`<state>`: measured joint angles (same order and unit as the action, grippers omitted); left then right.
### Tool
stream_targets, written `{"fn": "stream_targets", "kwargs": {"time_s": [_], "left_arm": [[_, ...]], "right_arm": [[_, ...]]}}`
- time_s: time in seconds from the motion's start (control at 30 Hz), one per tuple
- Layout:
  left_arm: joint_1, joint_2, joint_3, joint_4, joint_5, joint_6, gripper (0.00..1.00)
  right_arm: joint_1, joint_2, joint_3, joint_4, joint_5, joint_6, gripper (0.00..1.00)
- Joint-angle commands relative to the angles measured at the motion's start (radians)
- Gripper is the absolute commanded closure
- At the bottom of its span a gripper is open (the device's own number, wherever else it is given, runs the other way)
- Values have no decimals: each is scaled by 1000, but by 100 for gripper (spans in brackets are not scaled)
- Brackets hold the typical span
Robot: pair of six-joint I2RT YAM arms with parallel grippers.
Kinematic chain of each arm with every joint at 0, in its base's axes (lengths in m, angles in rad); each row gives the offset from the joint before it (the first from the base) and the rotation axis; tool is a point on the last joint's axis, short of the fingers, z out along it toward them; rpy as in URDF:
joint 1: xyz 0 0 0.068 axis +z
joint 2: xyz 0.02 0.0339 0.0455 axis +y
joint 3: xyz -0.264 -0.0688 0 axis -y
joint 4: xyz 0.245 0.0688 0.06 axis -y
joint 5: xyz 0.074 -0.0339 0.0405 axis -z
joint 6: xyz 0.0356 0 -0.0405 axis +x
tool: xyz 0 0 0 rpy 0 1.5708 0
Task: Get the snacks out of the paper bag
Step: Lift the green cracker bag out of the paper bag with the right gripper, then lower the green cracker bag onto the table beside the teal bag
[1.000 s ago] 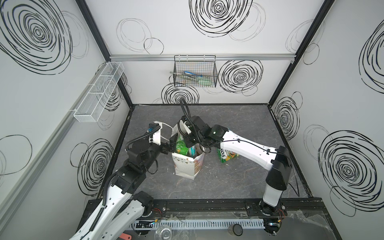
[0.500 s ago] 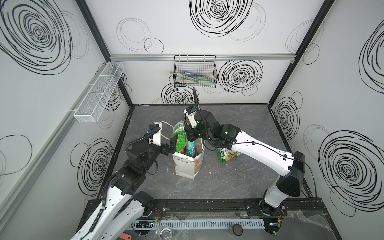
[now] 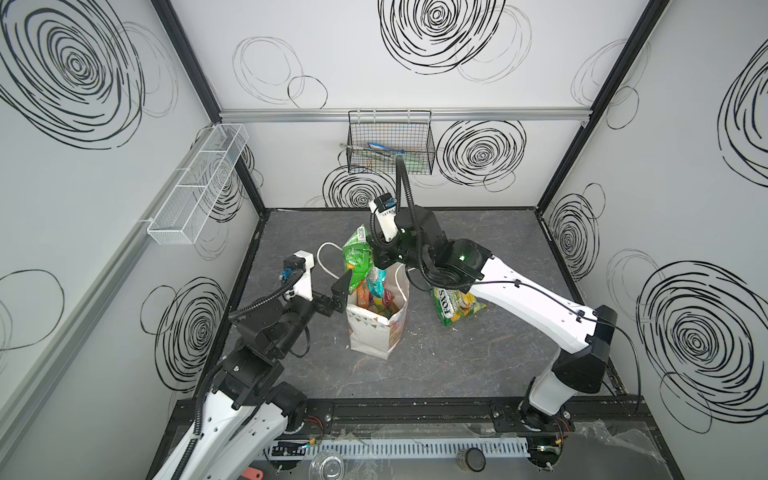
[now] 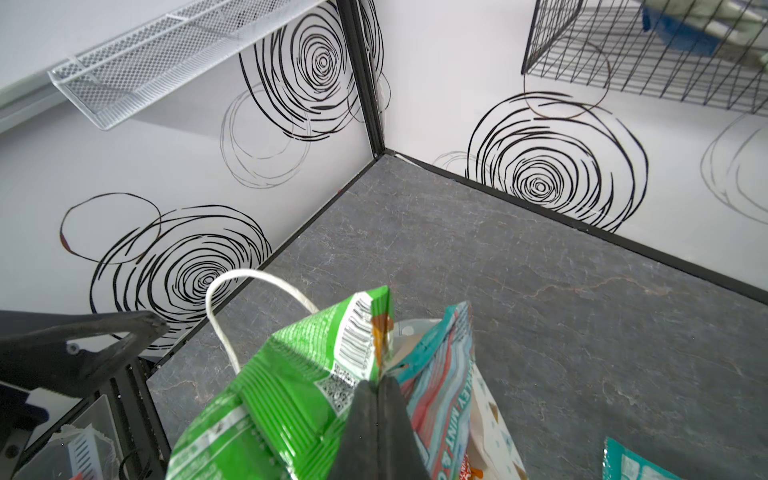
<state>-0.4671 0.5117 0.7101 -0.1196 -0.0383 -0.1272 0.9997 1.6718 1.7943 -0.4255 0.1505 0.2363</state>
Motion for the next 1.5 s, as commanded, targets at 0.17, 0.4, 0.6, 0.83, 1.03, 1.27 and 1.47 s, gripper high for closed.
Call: {"fn": "stream_targets", "kwargs": {"time_s": [0.17, 0.4, 0.6, 0.83, 1.03, 1.27, 1.47], "left_arm": [[-13, -45, -34, 124, 141, 32, 3], [-20, -64, -51, 160, 224, 43, 4], [-29, -64, -59, 183, 316, 55, 4], [-45, -58, -67, 209, 410, 60, 4], [-57, -55, -64, 198, 410, 76, 4], [-69, -50, -73, 226, 489, 70, 4], [-70, -20, -74, 247, 532, 47, 4]], "right_arm": [[-11, -59, 91, 86, 32, -30, 100], [-10, -94, 125, 109, 43, -44, 100], [-13, -134, 134, 127, 113, -88, 100], [-61, -204, 115, 126, 169, -117, 100], [-171, -300, 35, 152, 145, -89, 100], [-343, -415, -125, 178, 113, -26, 100], [-526, -498, -342, 218, 13, 74, 100]]}}
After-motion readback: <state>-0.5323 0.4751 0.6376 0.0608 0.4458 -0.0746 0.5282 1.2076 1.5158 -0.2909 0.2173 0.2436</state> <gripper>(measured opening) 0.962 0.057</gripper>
